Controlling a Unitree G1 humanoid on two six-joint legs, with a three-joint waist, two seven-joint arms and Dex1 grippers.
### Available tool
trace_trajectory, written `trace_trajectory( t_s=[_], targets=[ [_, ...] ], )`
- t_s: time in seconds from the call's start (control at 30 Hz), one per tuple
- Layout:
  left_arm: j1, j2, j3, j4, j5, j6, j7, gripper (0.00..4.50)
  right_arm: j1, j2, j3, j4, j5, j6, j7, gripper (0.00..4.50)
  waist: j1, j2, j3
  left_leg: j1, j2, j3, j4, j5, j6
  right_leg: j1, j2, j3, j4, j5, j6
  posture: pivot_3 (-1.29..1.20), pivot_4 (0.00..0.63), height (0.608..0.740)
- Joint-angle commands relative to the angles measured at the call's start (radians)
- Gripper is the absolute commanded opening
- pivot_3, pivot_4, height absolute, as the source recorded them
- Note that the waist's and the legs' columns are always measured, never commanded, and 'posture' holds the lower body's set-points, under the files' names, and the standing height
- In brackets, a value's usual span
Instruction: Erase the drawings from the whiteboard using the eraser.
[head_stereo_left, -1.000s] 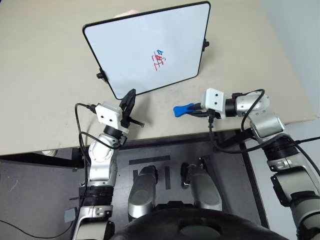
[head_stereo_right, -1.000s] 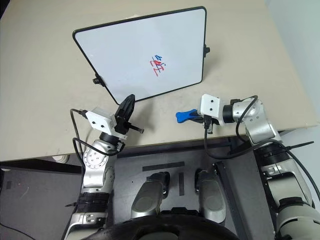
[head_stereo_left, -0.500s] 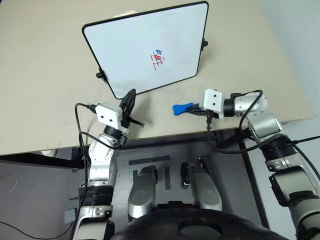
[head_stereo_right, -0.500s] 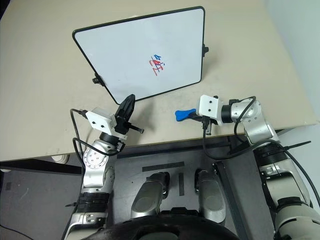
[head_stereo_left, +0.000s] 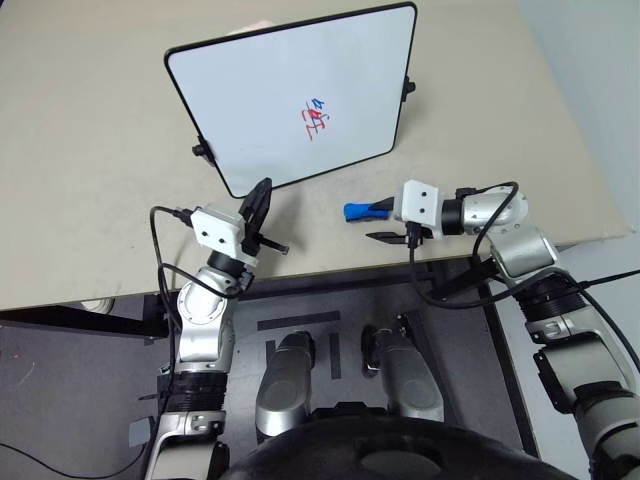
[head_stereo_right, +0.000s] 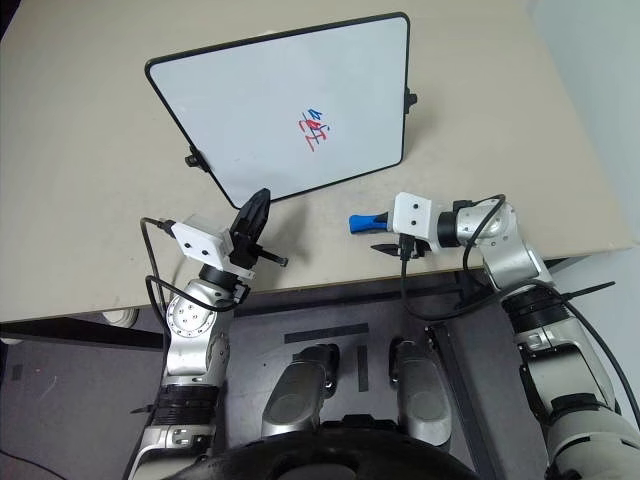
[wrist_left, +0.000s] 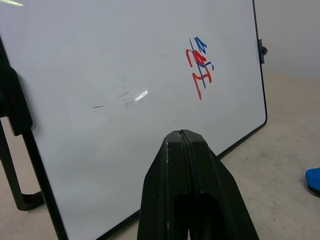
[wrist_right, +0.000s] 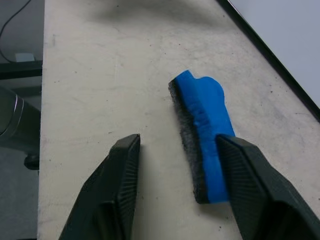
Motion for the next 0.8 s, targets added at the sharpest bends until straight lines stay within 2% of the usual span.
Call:
trace_trajectory(
  t_s=[0.03, 0.1, 0.17, 0.23, 0.37, 0.8],
  targets=[
    [-0.008, 0.000, -0.005, -0.014, 0.004, -0.020, 0.002, 0.00, 0.001, -0.003, 0.003, 0.007, -0.011, 0.000, -0.002, 2.33, 0.000, 0.000, 0.000, 0.000, 0.000, 0.000, 0.000, 0.000, 0.000, 0.000, 0.000, 0.000, 0.000, 0.000, 0.000, 0.00, 0.150, 0.740],
    [-0.009, 0.000, -0.005, -0.014, 0.004, -0.020, 0.002, 0.00, 0.001, -0.001, 0.002, 0.006, -0.006, 0.005, 0.002, 2.33, 0.000, 0.000, 0.000, 0.000, 0.000, 0.000, 0.000, 0.000, 0.000, 0.000, 0.000, 0.000, 0.000, 0.000, 0.000, 0.00, 0.150, 0.740],
    [-0.009, 0.001, -0.004, -0.014, 0.004, -0.020, 0.002, 0.00, 0.001, -0.001, 0.003, 0.006, -0.006, 0.004, 0.003, 1.96, 0.000, 0.000, 0.000, 0.000, 0.000, 0.000, 0.000, 0.000, 0.000, 0.000, 0.000, 0.000, 0.000, 0.000, 0.000, 0.00, 0.150, 0.740],
    [-0.008, 0.000, -0.005, -0.015, 0.005, -0.020, 0.002, 0.00, 0.001, -0.002, 0.003, 0.005, -0.009, 0.001, 0.001, 1.45, 0.000, 0.000, 0.000, 0.000, 0.000, 0.000, 0.000, 0.000, 0.000, 0.000, 0.000, 0.000, 0.000, 0.000, 0.000, 0.00, 0.150, 0.740],
    [-0.007, 0.000, -0.005, -0.015, 0.005, -0.021, 0.002, 0.00, 0.000, -0.001, 0.005, 0.007, -0.016, -0.012, -0.006, 0.10, 0.000, 0.000, 0.000, 0.000, 0.000, 0.000, 0.000, 0.000, 0.000, 0.000, 0.000, 0.000, 0.000, 0.000, 0.000, 0.00, 0.150, 0.740],
    [-0.008, 0.003, -0.001, -0.014, 0.004, -0.023, 0.002, 0.00, -0.007, -0.010, -0.034, -0.053, -0.008, -0.058, -0.036, 0.04, 0.000, 0.000, 0.000, 0.000, 0.000, 0.000, -0.001, 0.000, 0.000, 0.000, 0.000, 0.000, 0.000, 0.000, 0.000, 0.00, 0.150, 0.740]
  ],
)
